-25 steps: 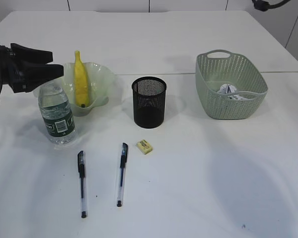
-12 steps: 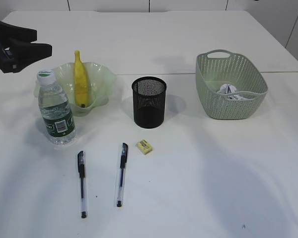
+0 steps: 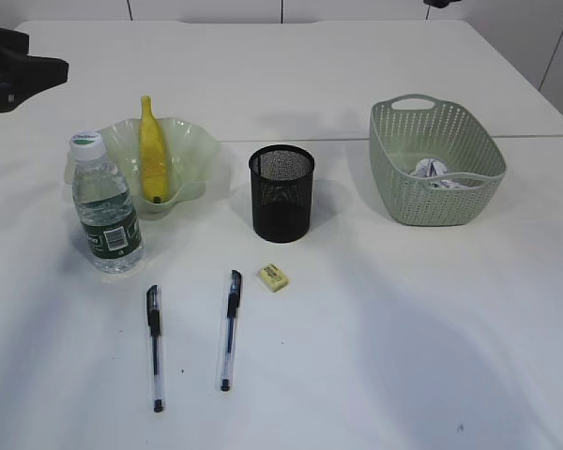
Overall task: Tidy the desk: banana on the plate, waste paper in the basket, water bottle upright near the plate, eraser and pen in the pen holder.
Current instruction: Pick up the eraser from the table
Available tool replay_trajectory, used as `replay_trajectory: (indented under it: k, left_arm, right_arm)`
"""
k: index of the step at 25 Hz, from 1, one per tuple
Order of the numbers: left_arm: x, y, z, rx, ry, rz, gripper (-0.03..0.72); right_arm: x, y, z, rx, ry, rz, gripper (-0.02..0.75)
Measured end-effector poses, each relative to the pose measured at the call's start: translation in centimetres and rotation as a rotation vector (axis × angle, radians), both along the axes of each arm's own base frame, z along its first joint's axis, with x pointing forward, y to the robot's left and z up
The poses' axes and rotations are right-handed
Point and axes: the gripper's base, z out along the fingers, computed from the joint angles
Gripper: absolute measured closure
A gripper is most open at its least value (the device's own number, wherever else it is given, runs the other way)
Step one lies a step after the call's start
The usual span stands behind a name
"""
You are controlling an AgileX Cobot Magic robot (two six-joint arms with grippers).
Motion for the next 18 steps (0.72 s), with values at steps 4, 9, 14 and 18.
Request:
replay_trajectory:
  k: [4,9,14,18]
  left_arm:
    - [0.2,0.5,-0.3,-0.004,0.035,0.067,0.16]
    - [0.1,0.6,-0.4,-0.006,0.041,0.074,0.16]
    - [0.0,0.6,0.0,-0.015,0.037,0.083,0.16]
    - [-0.6,0.6,1.5,-0.002,0.0,0.096,0.16]
  right_arm:
    - [-0.9,2.9,-0.1,-0.005,0.01,0.039,0.148]
    - [-2.1,6.6,-0.1,-0.004,0.01,0.116,0.148]
    - [-3.0,8.6,-0.8,0.037,0.021,0.15,0.178]
    - [-3.3,8.8,-2.5,0.054,0.065,0.129,0.232]
